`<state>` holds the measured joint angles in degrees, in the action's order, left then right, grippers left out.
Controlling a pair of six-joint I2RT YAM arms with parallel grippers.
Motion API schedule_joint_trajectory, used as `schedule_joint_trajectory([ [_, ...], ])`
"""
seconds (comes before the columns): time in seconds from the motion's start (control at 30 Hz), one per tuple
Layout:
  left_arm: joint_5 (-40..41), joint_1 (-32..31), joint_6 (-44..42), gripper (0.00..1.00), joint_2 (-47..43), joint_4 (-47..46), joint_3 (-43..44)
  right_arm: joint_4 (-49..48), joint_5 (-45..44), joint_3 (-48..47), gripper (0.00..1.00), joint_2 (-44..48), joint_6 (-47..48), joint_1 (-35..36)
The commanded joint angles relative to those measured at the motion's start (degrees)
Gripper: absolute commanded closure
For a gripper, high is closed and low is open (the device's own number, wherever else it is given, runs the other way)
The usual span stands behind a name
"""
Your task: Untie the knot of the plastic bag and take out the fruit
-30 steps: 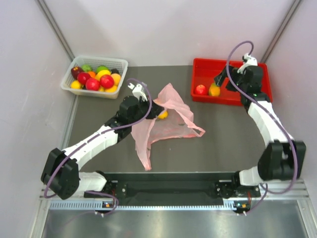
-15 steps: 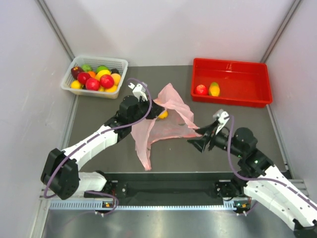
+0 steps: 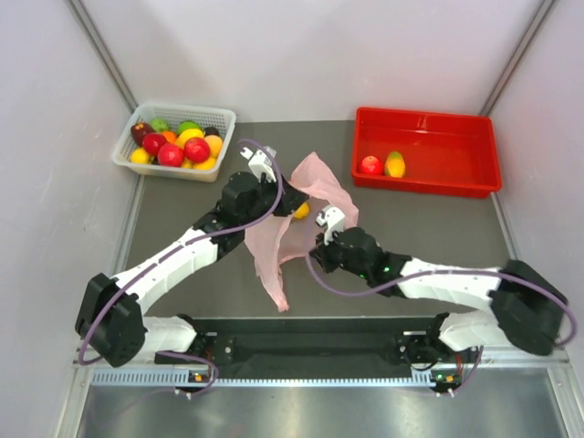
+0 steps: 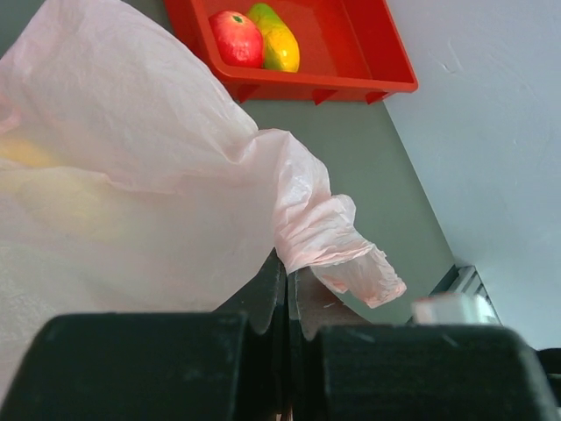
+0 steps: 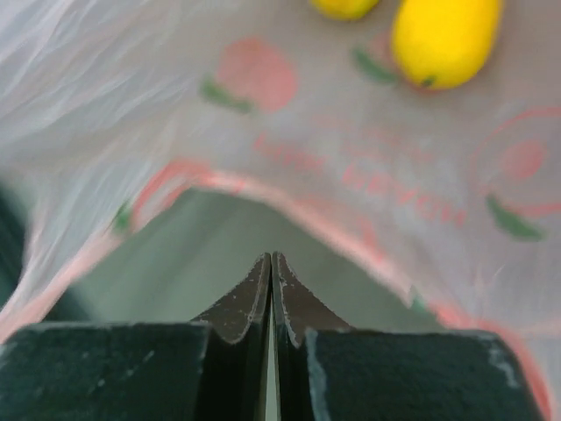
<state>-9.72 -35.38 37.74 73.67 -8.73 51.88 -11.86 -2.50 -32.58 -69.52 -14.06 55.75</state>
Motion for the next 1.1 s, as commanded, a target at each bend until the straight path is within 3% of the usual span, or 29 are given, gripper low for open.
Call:
schedule_joint_trajectory([
  [0.0, -1.3, -1.3, 0.8, 1.00, -0.8, -0.3, 2.7, -17.7, -13.9, -4.9, 1.00, -8.8, 0.5, 0.5],
  [0.03, -1.3, -1.5, 0.8, 1.00, -0.8, 0.2, 2.9, -20.4, -15.6, -5.6, 0.98, -10.5, 1.0, 0.5],
  [0.07, -1.2, -1.7, 0.8, 1.00, -0.7, 0.6, 3.1, -22.0, -19.0, -6.2, 0.78, -12.3, 1.0, 0.5],
  [0.13, -1.2, -1.9, 0.5, 1.00, -1.0, 1.2, 3.5, -25.7, -20.3, -8.6, 0.60, -17.2, 2.2, 0.5],
  [0.17, -1.1, -2.0, 0.4, 1.00, -1.2, 1.4, 3.6, -26.1, -22.4, -9.8, 0.39, -19.1, 2.6, 0.4],
  [0.27, -0.7, -2.0, -0.3, 1.00, -1.9, 2.5, 4.4, -28.7, -24.6, -13.0, 0.26, -25.2, 4.1, 0.4],
  [0.57, -3.9, -1.9, 1.6, 1.00, -6.1, 5.5, 7.1, -41.7, -31.9, -11.5, 0.12, -33.2, 5.1, 0.3],
  [0.87, -7.8, -3.5, 6.1, 1.00, -9.4, 8.5, 10.5, -41.3, -31.6, -11.2, 0.04, -33.7, 5.8, 0.0],
  [1.07, -2.2, -3.5, 2.3, 1.00, -9.1, 13.6, 7.7, -32.3, -26.6, -15.7, 0.03, -36.3, 2.3, -1.6],
])
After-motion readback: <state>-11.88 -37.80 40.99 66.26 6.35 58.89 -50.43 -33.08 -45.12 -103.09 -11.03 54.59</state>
